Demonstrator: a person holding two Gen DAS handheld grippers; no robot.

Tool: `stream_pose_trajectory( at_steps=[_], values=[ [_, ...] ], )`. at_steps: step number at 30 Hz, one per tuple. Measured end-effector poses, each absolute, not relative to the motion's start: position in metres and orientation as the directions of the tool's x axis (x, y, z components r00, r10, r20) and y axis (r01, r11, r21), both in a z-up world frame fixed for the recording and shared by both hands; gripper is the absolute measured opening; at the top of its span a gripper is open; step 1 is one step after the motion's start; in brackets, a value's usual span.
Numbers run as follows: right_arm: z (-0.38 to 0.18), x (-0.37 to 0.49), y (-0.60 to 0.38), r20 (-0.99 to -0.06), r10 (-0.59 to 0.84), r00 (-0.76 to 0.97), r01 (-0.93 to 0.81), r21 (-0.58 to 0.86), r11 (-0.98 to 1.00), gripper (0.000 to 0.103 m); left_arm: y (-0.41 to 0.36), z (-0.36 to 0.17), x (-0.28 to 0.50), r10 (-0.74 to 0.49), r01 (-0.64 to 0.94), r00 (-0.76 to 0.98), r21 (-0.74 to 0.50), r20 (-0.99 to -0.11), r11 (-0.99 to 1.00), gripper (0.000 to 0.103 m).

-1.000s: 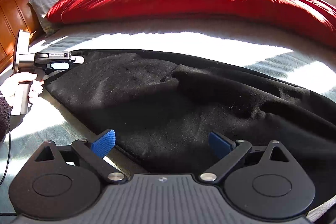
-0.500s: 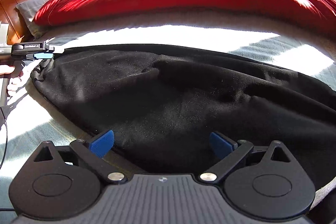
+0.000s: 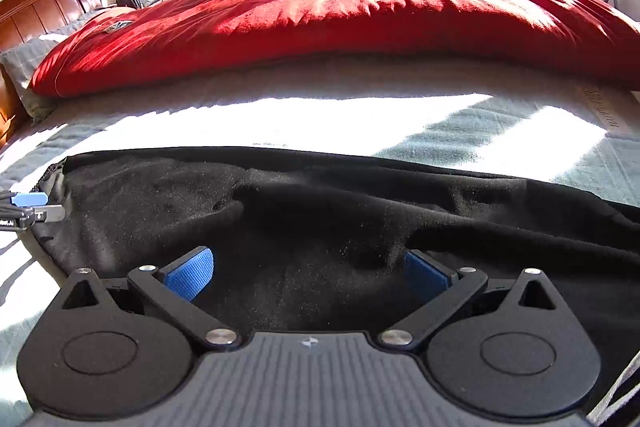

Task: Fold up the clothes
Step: 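Press both open tools along the black pants to smooth them flat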

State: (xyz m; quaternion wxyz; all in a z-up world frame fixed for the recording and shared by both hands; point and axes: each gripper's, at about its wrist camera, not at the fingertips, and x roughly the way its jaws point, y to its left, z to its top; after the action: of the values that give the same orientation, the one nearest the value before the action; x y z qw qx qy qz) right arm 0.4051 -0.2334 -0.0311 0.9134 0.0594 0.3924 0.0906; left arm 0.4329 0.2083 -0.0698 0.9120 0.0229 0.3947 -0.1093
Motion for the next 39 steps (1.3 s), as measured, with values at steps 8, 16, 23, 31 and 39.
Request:
stream_pose_trajectory(
  at_steps=[8, 16, 23, 31, 39],
  values=[
    [-0.055, 0.489, -0.287, -0.764, 0.192, 0.615, 0.141, 0.347, 0.927, 0.103, 0.195, -0.095, 0.439, -0.151, 0.196, 0.628, -0.033, -0.763, 0.980, 0.091],
    [-0.081, 0.550, -0.294, -0.769, 0.127, 0.626, 0.147, 0.277, 0.949, 0.103, 0.199, -0.096, 0.441, -0.162, 0.198, 0.628, -0.045, -0.761, 0.979, 0.094],
    [-0.039, 0.516, -0.277, -0.737, 0.202, 0.645, 0.069, 0.319, 0.945, 0.103, 0.199, -0.076, 0.428, -0.166, 0.204, 0.665, -0.037, -0.728, 0.978, 0.094],
    [-0.089, 0.510, -0.202, -0.844, 0.060, 0.533, -0.086, 0.016, 0.996, 0.103, 0.199, -0.095, 0.443, -0.123, 0.201, 0.623, 0.007, -0.773, 0.980, 0.094],
    [-0.057, 0.505, -0.195, -0.806, 0.092, 0.585, -0.105, 0.036, 0.994, 0.103, 0.204, -0.079, 0.432, -0.157, 0.191, 0.666, -0.037, -0.729, 0.981, 0.094]
  ],
)
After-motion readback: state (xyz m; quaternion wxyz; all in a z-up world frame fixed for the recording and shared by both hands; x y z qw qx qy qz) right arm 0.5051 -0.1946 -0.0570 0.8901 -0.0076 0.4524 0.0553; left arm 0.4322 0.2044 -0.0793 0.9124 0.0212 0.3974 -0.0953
